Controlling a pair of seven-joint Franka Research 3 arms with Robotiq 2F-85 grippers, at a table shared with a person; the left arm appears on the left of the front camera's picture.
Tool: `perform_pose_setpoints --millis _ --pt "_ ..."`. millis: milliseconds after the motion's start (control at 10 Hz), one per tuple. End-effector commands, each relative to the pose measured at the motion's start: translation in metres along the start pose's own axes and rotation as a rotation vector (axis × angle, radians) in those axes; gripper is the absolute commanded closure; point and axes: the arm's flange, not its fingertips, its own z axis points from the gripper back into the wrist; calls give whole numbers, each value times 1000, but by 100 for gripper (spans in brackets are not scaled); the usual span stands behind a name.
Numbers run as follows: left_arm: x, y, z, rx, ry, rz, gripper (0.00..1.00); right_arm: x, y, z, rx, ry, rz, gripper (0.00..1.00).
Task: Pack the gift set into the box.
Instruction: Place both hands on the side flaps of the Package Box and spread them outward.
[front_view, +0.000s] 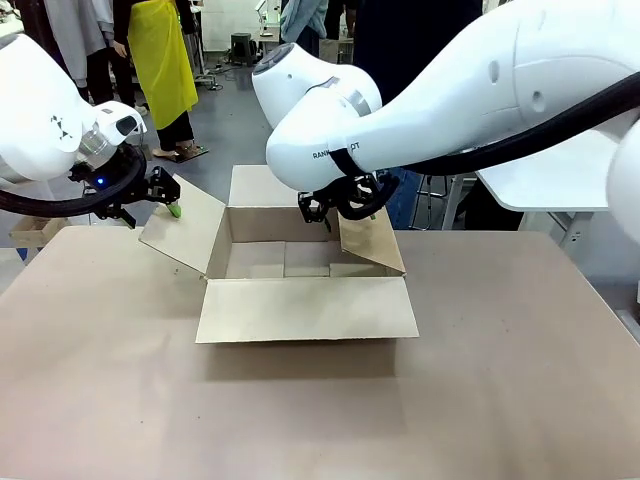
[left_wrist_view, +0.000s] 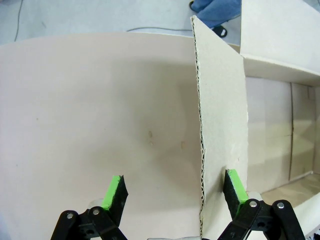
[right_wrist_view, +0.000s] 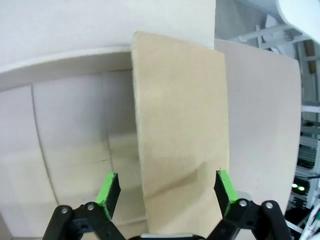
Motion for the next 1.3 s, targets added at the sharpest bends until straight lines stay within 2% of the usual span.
perform_pose_setpoints --millis 0,400,600,900,1200 --pt "0 -1 1 14 -2 10 0 -1 -3 12 -46 -21 -45 0" --pt "0 -1 1 14 -2 10 0 -7 -76 16 -43 -6 -95 0" --pt "0 -1 1 14 -2 10 0 -8 -113 10 7 10 -112 0" --pt "0 -1 1 14 -2 10 0 4 -163 -16 165 73 -96 0" --pt "0 -1 1 14 -2 10 0 13 -180 -53 294 93 -126 0"
